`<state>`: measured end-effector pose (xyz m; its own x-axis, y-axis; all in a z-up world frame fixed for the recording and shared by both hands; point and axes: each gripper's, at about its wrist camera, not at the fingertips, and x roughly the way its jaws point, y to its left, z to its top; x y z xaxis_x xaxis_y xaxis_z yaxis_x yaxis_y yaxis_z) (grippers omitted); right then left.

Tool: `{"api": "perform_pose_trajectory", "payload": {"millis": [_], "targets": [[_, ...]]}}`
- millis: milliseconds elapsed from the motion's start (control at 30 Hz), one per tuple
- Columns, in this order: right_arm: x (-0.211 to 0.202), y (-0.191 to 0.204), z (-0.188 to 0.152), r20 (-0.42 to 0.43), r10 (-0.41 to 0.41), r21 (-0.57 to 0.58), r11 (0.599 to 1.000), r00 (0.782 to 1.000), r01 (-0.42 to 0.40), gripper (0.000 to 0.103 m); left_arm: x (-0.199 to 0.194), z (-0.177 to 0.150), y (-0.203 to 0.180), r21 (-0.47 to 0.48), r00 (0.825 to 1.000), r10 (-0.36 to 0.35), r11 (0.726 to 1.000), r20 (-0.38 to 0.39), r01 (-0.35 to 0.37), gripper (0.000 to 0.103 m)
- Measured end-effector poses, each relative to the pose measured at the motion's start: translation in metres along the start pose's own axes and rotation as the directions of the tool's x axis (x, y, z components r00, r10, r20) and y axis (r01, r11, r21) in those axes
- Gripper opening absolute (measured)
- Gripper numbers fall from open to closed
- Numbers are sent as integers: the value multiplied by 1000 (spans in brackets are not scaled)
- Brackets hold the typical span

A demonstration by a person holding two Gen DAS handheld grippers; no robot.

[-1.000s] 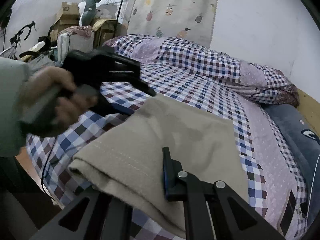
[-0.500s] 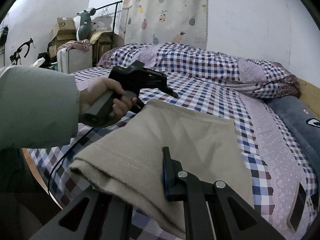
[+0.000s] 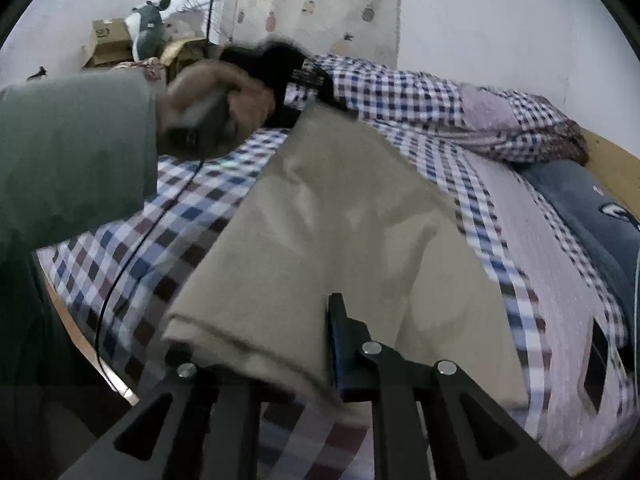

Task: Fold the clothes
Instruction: 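Lift the folded khaki shirt up off the bed with both grippers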

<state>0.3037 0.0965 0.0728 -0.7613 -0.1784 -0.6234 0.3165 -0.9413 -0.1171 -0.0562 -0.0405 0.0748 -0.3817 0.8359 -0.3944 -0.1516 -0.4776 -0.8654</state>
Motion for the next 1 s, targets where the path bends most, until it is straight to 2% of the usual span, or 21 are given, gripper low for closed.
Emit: {"api": "perform_pose_trajectory", "payload": {"millis": [100, 133, 167, 200, 267, 400, 567, 700, 800, 1000], "targets": [[-10, 17, -14, -42, -26, 8, 1000, 999, 26, 26, -3, -6, -39, 84, 1000, 7, 996, -18, -5, 6], [-14, 26, -19, -56, -40, 1, 999, 998, 40, 38, -4, -9, -50, 103, 1000, 5, 995, -27, -2, 6], [-16, 33, -22, -60, -47, -6, 999, 997, 47, 42, -5, -13, -61, 122, 999, 3, 993, -37, 1, 6], [-18, 40, -23, -59, -55, -17, 998, 997, 54, 42, -7, -16, -71, 140, 999, 3, 990, -44, 4, 6], [-21, 54, -22, -56, -77, -33, 997, 995, 76, 50, -12, -22, -91, 177, 998, 2, 984, -55, 8, 6], [-20, 77, -4, -21, -139, -12, 990, 990, 139, 56, -30, -36, -127, 226, 999, -17, 974, -46, 27, 6], [-30, 101, 29, 75, -229, 20, 973, 970, 229, 68, -73, -56, -164, 274, 999, -53, 960, 11, 48, 6], [-35, 111, 47, 109, -317, 69, 948, 942, 311, 69, -103, -70, -186, 288, 997, -65, 956, 44, 50, 6], [-31, 115, 59, 95, -380, 120, 922, 920, 369, 70, -120, -78, -194, 292, 997, -61, 955, 52, 43, 6], [-24, 139, 69, 56, -336, 195, 927, 940, 320, 70, -142, -85, -197, 292, 997, -36, 956, 62, 17, 6]]}}
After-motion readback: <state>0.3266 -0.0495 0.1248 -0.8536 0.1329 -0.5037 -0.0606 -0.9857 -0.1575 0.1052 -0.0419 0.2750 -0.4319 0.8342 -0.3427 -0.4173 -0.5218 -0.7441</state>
